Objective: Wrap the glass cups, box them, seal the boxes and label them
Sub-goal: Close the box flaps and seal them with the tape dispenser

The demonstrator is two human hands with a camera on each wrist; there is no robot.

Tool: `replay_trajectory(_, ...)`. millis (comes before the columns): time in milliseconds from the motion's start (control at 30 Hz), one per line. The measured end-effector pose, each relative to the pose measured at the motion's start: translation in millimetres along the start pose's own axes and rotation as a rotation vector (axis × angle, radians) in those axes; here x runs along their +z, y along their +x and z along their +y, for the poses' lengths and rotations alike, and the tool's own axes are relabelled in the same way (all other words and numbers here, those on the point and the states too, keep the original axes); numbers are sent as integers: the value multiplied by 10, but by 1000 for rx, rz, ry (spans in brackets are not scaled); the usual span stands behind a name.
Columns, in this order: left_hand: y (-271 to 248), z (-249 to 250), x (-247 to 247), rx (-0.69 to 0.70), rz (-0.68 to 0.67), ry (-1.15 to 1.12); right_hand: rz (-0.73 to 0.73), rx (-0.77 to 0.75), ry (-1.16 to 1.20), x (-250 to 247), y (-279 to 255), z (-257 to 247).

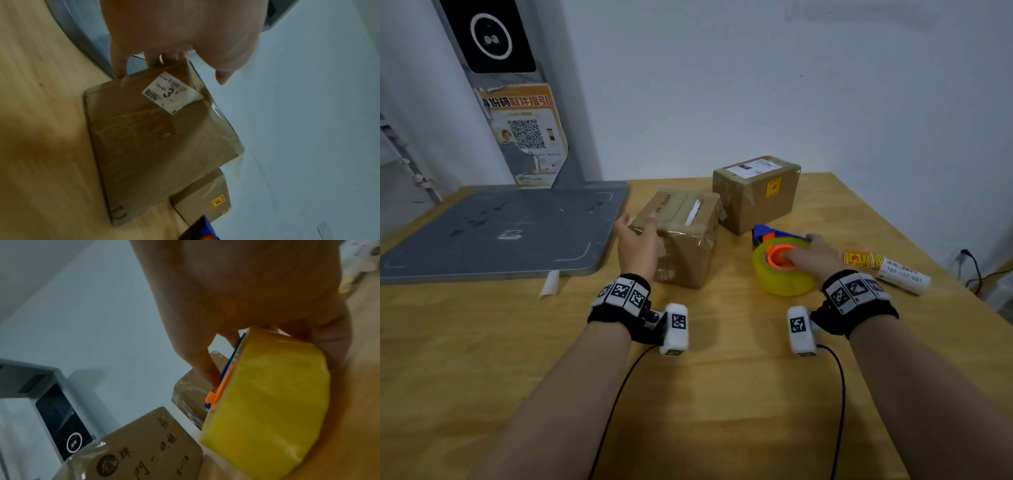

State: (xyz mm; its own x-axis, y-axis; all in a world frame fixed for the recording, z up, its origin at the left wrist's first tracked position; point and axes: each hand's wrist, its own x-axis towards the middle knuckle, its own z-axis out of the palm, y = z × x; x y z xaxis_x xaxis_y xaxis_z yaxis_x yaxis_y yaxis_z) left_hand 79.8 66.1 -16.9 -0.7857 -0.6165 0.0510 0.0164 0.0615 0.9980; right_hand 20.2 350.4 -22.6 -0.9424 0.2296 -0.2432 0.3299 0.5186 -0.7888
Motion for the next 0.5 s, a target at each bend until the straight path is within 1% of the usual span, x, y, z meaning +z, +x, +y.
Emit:
replay_trajectory(133, 50, -72, -3, 23, -47, 58, 39, 12, -278, 38, -35, -131)
replay_trajectory(200, 32, -99, 5, 35, -97, 74, 98, -61, -376, 80, -114, -239)
replay_trajectory(233, 13, -126, 11, 43, -120, 95, 138, -135, -366, 121, -154, -296)
replay_trajectory(267, -1, -135, 21, 55, -145, 111, 158, -232, -298, 165, -193, -377)
replay_trajectory(300, -27, -141, 36, 62, -173, 118, 132, -327, -173, 222, -237, -450)
replay_trajectory(333, -41, -148, 54, 74, -197, 125, 74, -408, -35, 288, -303, -530)
replay_trajectory(367, -56, -139, 75, 83, -216, 124, -6, -447, 70, 374, -364, -607)
replay_trajectory(433, -74, -117, 113, 81, -235, 114, -151, -438, 156, 546, -468, -709)
replay_trajectory(500, -68, -84, 148, 60, -252, 98, -176, -436, 153, 709, -492, -775)
